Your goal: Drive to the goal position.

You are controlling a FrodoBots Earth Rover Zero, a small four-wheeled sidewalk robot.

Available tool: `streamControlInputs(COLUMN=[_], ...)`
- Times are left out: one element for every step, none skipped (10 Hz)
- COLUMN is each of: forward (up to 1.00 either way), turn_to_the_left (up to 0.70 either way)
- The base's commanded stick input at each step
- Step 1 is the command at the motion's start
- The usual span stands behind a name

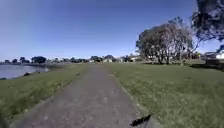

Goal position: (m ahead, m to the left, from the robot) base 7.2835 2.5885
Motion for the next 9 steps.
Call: streamControlInputs(forward=[0.71,0.70,0.70,0.70,0.70,0.70,0.70,0.70,0.70], turn_to_the_left=[0.26,0.27,0.20,0.03,0.00,0.00,0.00,0.00,0.00])
